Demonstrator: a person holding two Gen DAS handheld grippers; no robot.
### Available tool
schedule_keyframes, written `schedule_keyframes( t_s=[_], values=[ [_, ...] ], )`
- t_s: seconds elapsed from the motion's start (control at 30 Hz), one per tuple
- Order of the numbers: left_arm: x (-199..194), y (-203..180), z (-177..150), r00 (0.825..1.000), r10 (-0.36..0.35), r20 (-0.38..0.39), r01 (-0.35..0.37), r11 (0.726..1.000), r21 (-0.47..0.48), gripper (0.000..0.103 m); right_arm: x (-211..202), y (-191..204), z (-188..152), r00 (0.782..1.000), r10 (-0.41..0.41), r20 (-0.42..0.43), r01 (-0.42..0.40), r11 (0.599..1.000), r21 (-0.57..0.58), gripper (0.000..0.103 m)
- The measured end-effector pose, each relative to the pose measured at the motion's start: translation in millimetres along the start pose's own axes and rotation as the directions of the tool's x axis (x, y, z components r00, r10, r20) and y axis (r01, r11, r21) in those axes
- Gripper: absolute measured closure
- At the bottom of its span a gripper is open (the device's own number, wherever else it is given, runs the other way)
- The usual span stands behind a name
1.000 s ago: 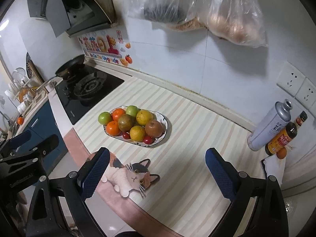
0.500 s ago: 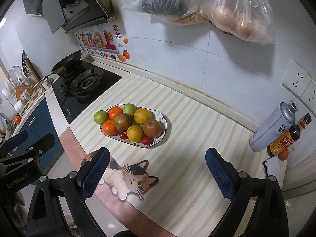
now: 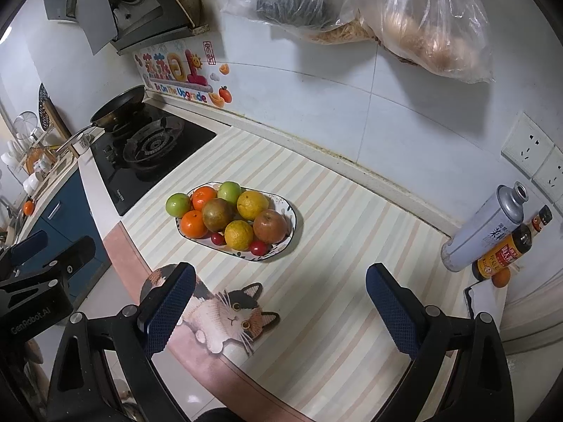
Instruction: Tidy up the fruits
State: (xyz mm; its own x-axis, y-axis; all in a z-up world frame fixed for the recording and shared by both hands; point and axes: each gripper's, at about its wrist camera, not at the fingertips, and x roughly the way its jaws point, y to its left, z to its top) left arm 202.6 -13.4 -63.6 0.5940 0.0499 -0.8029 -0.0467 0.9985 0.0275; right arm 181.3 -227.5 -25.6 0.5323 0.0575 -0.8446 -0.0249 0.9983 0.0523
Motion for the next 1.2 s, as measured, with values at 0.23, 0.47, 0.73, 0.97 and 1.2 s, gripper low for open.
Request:
schedule_keyframes(
  t_s=[0.23, 0.47, 0.73, 0.97, 1.2],
  values=[
    [-4, -3, -1, 1.000, -0.005, 0.005, 0.005, 1.000, 0.002, 0.008, -2, 1, -1, 1.000, 0.001, -0.002, -0.001, 1.000, -0.007, 0.004],
    [-6, -4, -2, 1.000, -0.003, 0.007, 0.003, 1.000, 0.006, 0.008, -5, 0, -2, 1.000, 0.004, -0.001, -0.004, 1.000, -0.011, 0.004],
    [-8, -5, -2, 1.000, -0.003, 0.008, 0.003, 1.000, 0.007, 0.008, -7, 0, -2, 1.000, 0.008, 0.001, -0.008, 1.000, -0.012, 0.004],
    [-8, -5, -3, 1.000, -0.003, 0.007, 0.003, 1.000, 0.005, 0.008, -13, -1, -2, 1.000, 0.013, 0.007, -0.013, 1.000, -0.023, 0.004],
    [-13, -5, -5, 1.000, -0.006, 0.013, 0.006, 1.000, 0.005, 0.008, -14, -3, -1, 1.000, 0.020, 0.004, -0.020, 0.999, -0.026, 0.004]
  ],
)
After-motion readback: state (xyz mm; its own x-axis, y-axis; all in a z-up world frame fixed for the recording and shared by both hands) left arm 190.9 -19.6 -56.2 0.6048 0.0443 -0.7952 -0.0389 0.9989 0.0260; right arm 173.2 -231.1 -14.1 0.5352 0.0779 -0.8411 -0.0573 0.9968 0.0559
